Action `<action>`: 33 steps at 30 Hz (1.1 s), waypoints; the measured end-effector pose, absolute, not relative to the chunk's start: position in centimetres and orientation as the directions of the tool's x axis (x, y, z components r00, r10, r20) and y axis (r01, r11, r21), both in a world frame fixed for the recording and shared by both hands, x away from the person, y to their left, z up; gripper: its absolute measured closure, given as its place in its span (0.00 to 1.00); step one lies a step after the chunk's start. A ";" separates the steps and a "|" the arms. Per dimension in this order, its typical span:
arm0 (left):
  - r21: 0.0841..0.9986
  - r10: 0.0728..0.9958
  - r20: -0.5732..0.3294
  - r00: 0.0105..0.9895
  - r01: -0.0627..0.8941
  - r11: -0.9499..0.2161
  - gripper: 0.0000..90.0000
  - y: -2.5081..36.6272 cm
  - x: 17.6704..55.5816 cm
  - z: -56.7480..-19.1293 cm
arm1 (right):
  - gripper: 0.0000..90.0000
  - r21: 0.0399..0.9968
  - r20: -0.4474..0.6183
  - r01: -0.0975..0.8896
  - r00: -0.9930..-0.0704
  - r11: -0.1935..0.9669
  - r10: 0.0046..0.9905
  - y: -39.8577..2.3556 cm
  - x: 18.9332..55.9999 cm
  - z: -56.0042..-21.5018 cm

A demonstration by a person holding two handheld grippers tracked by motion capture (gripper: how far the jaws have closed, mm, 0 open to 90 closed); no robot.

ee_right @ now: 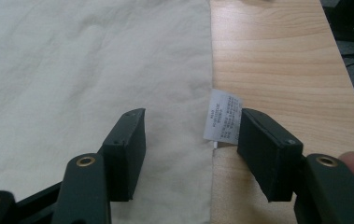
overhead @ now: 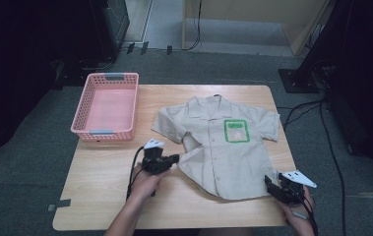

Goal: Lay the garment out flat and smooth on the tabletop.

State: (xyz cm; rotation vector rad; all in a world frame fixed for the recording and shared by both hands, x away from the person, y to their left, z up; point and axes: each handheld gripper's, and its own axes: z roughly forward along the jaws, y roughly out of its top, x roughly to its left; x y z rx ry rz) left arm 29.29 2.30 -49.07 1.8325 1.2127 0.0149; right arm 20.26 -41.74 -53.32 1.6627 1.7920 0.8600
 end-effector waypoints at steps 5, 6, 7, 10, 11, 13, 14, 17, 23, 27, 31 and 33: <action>0.663 0.725 -0.476 0.498 0.745 -0.077 0.99 7.7 23.7 -50.5 | 0.47 0.761 0.029 0.648 -0.084 0.032 0.996 -41.8 20.3 -53.3; 0.670 0.725 -0.491 0.483 0.742 -0.041 0.95 8.8 23.0 -50.6 | 0.46 0.761 0.031 0.649 -0.081 0.029 0.996 -41.8 20.3 -53.3; 0.678 0.732 -0.501 0.462 0.735 0.000 0.91 9.9 22.5 -50.6 | 0.46 0.760 0.031 0.649 -0.078 0.027 0.996 -41.8 20.3 -53.3; 0.704 0.758 -0.520 0.395 0.701 0.118 0.82 12.6 22.4 -50.2 | 0.46 0.761 0.028 0.649 -0.071 0.025 0.997 -41.8 20.2 -53.3; 0.711 0.779 -0.505 0.371 0.691 0.131 0.76 12.9 22.8 -50.1 | 0.45 0.761 0.029 0.649 -0.070 0.024 0.997 -41.9 20.2 -53.3; 0.730 0.828 -0.439 0.348 0.676 0.103 0.66 12.3 23.7 -50.2 | 0.45 0.760 0.032 0.649 -0.073 0.023 0.997 -41.9 20.2 -53.3; 0.735 0.833 -0.422 0.358 0.673 0.083 0.63 11.8 24.0 -50.3 | 0.44 0.760 0.033 0.650 -0.074 0.023 0.997 -41.9 20.2 -53.3; 0.760 0.846 -0.342 0.410 0.650 -0.008 0.57 9.7 24.2 -50.7 | 0.42 0.759 0.030 0.650 -0.088 0.035 0.996 -42.0 20.0 -53.3; 0.797 0.873 -0.228 0.430 0.598 -0.087 0.47 8.9 23.4 -51.2 | 0.33 0.759 0.011 0.646 -0.140 0.083 0.990 -42.8 19.1 -53.3; 0.811 0.921 -0.147 0.361 0.577 -0.097 0.32 11.4 23.1 -51.5 | 0.29 0.756 0.023 0.651 -0.137 0.072 0.990 -43.8 18.8 -53.4; 0.799 0.938 -0.082 0.335 0.585 -0.139 0.23 13.2 23.1 -52.3 | 0.25 0.747 0.036 0.662 -0.140 0.066 0.989 -44.3 18.9 -53.4; 0.793 0.948 -0.055 0.312 0.591 -0.149 0.23 13.9 23.2 -52.5 | 0.23 0.744 0.034 0.665 -0.145 0.072 0.989 -44.3 18.9 -53.4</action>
